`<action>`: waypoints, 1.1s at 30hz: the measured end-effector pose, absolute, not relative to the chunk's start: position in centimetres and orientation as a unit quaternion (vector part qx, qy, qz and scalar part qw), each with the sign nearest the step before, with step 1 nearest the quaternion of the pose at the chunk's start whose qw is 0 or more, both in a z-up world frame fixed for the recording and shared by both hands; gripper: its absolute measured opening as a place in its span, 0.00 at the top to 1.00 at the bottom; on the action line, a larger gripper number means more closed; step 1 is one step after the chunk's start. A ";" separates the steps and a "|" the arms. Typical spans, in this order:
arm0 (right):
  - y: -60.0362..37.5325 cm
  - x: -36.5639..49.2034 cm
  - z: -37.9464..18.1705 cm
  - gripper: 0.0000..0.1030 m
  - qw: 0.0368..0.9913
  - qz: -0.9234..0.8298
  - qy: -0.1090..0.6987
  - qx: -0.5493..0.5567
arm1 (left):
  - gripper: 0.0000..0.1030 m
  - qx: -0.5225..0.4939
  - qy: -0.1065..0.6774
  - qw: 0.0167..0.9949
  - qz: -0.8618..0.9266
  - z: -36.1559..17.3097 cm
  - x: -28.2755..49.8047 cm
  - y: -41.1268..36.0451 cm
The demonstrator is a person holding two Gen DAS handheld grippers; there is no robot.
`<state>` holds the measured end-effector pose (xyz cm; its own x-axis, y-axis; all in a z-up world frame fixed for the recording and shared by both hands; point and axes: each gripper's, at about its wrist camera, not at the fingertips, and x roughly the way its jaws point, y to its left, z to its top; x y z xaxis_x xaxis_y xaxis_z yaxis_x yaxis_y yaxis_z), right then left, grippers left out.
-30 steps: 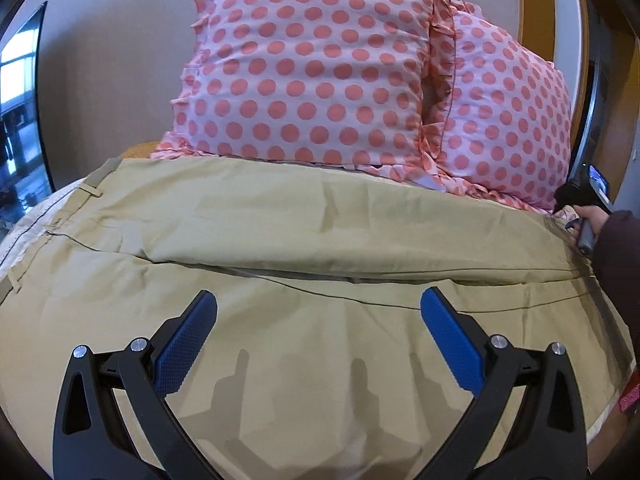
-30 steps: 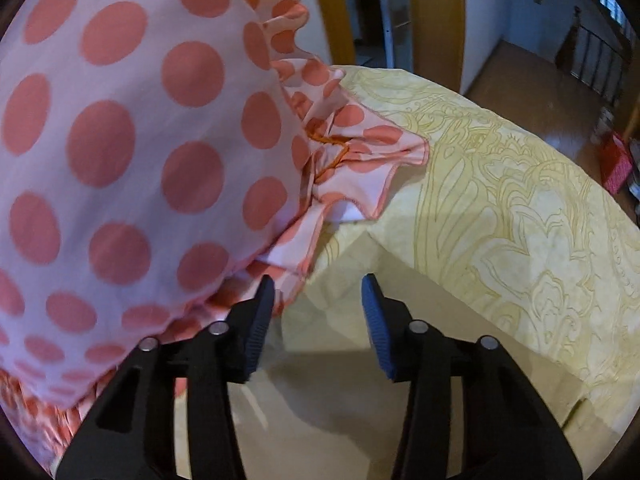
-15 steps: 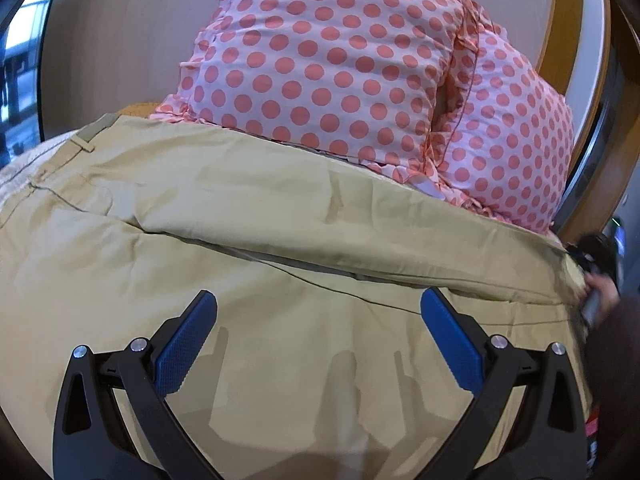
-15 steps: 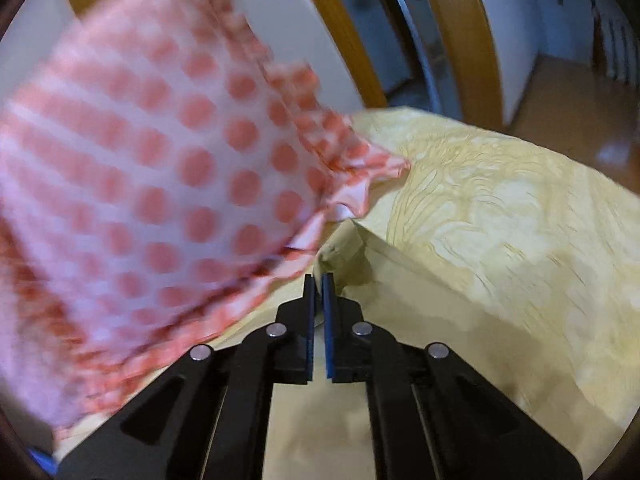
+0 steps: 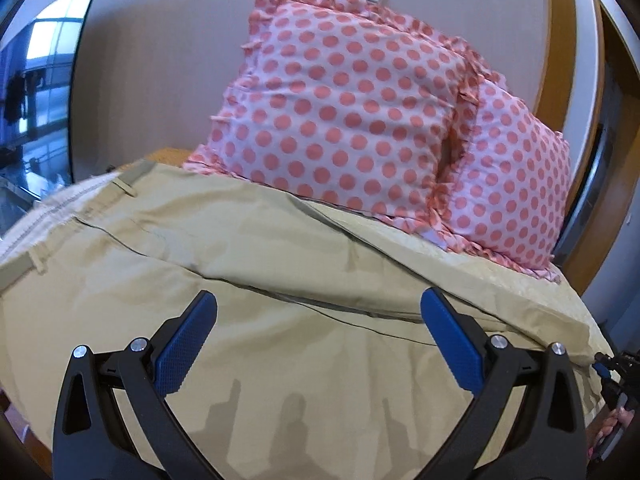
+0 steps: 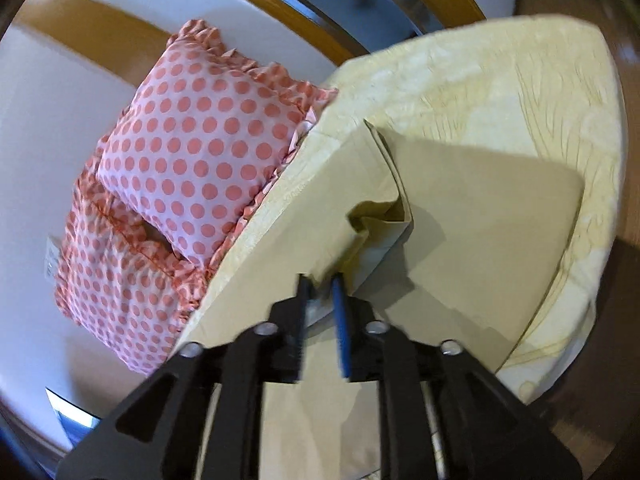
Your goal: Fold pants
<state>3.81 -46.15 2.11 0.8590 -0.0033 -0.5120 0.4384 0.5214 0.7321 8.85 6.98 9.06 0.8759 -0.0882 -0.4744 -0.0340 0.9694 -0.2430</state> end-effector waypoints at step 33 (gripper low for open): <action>-51.6 0.4 3.3 0.99 0.870 -0.146 0.137 0.451 | 0.90 -0.305 0.362 0.880 0.023 8.0 17.4 22.3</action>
<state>0.40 -51.60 3.31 0.9201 -0.1300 -0.3694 0.3768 0.5509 0.7446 17.39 22.35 8.00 0.7368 -0.1811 -0.6514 -0.2610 0.8126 -0.5211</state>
